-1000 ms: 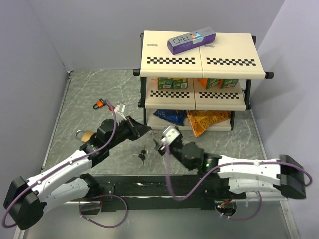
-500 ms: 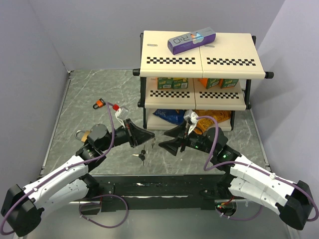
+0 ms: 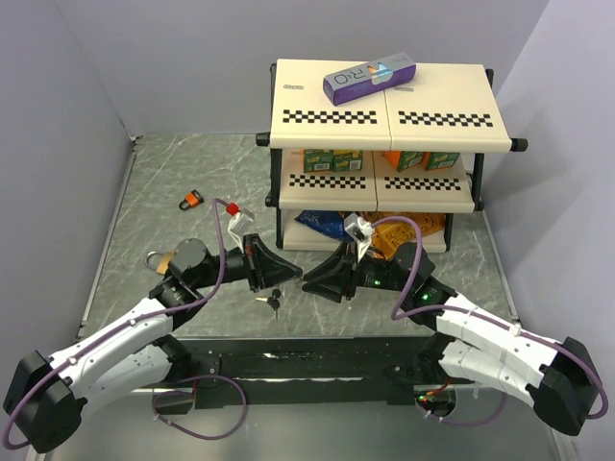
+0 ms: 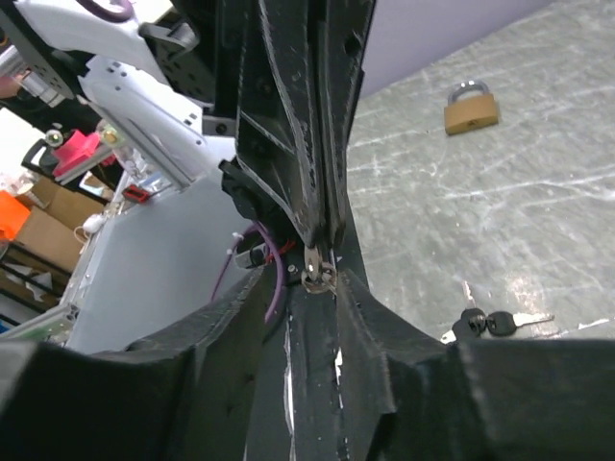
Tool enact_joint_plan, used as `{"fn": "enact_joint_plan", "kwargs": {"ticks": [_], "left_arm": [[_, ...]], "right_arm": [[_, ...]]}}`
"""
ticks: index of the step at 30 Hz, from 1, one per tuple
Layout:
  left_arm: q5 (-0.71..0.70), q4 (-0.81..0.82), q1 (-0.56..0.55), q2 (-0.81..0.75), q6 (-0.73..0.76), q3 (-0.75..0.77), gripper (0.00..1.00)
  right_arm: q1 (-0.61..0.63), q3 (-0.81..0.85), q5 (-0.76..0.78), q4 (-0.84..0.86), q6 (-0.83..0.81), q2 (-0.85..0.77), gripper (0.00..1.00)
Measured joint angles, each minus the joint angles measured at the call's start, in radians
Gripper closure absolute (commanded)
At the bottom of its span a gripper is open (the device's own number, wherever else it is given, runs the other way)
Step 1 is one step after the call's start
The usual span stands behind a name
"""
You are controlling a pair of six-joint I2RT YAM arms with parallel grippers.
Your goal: Unlock with the key
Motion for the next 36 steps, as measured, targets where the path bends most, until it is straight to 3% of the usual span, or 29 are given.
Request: {"fn": "enact_joint_plan", "kwargs": {"ticks": [14, 19, 20, 24, 25, 26, 29, 30, 36], "left_arm": [[0.024, 0.047, 0.002, 0.040, -0.001, 0.000, 0.99], [0.024, 0.073, 0.003, 0.058, -0.002, 0.000, 0.99], [0.024, 0.076, 0.004, 0.063, -0.002, 0.000, 0.99], [0.023, 0.077, 0.009, 0.076, -0.001, 0.002, 0.98], [0.023, 0.076, 0.010, 0.080, -0.001, 0.003, 0.90], [0.020, 0.072, 0.011, 0.084, -0.001, 0.006, 0.60], [-0.014, 0.043, 0.011, 0.096, 0.014, 0.027, 0.06], [-0.037, 0.016, 0.009, 0.098, 0.016, 0.037, 0.01], [-0.242, -0.142, 0.007, 0.027, 0.021, 0.011, 0.01]], "right_arm": [[0.000, 0.000, -0.008, 0.092, 0.048, 0.068, 0.80], [-0.005, 0.000, -0.006, 0.097, 0.049, 0.079, 0.93], [-0.006, 0.000, -0.006, 0.097, 0.048, 0.081, 0.99], [-0.012, 0.000, -0.004, 0.099, 0.048, 0.093, 1.00], [-0.013, 0.000, -0.002, 0.099, 0.048, 0.096, 1.00], [-0.014, -0.001, 0.002, 0.099, 0.049, 0.097, 1.00], [-0.015, -0.003, 0.022, 0.098, 0.050, 0.099, 1.00], [-0.016, -0.003, 0.031, 0.097, 0.048, 0.099, 1.00], [-0.114, -0.038, 0.052, 0.112, 0.072, 0.098, 1.00]]}}
